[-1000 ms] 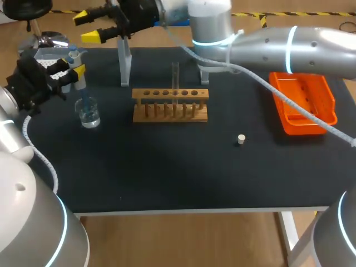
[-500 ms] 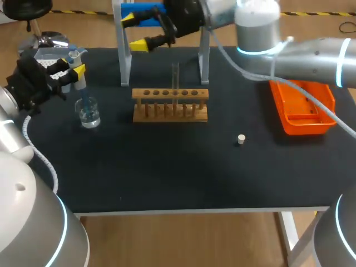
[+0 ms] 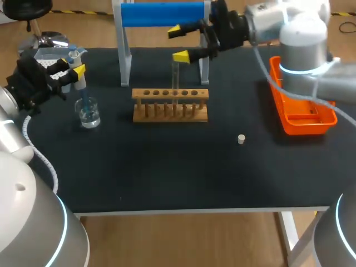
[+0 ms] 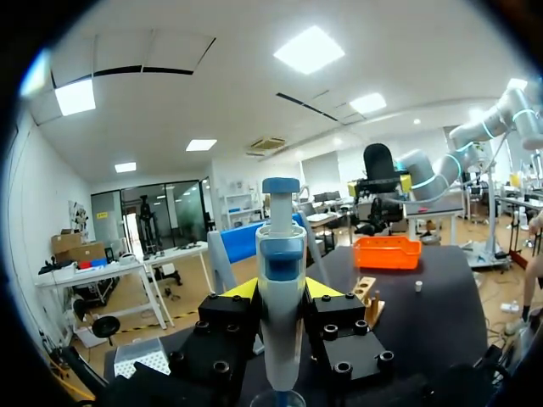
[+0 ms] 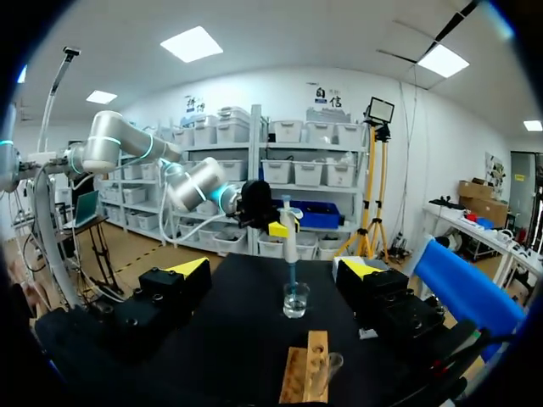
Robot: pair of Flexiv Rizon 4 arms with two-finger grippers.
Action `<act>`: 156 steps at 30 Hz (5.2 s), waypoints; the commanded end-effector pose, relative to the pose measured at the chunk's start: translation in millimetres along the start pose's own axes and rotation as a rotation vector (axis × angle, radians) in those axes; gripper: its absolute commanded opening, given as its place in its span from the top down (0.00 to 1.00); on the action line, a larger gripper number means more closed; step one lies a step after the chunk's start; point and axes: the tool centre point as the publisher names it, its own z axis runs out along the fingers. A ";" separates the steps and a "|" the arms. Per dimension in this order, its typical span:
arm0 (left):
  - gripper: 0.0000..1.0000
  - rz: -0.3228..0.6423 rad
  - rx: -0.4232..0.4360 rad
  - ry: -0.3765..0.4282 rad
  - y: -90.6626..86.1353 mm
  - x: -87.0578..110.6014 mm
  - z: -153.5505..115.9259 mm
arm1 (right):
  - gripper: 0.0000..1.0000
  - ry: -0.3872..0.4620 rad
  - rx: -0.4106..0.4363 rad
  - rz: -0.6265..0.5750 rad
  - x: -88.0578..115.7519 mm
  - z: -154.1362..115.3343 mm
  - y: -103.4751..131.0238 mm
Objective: Invert the test tube, pick up the pipette, mount the tip to pipette, aspirate from beaker and dispense into the tube, eject the tip, return the pipette, and cap with the stopper.
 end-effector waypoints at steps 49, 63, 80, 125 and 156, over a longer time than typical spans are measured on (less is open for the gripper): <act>1.00 0.000 -0.001 0.000 -0.4 0.0 0.3 | 0.00 -0.119 0.211 -0.042 -40.4 -22.9 -123.9; 1.00 0.000 -0.001 0.000 -0.4 0.0 0.3 | 0.00 -0.133 0.275 0.000 -49.0 -1.7 -136.9; 1.00 0.000 -0.001 0.000 -0.4 0.0 0.3 | 0.00 -0.124 0.385 0.001 -68.2 21.4 -149.2; 1.00 0.000 -0.001 0.000 -0.4 0.0 0.3 | 0.00 -0.118 0.467 -0.049 -76.1 33.3 -160.1; 1.00 0.011 0.002 -0.004 -7.0 2.3 -0.3 | 0.00 -0.121 0.478 -0.046 -74.1 33.6 -162.4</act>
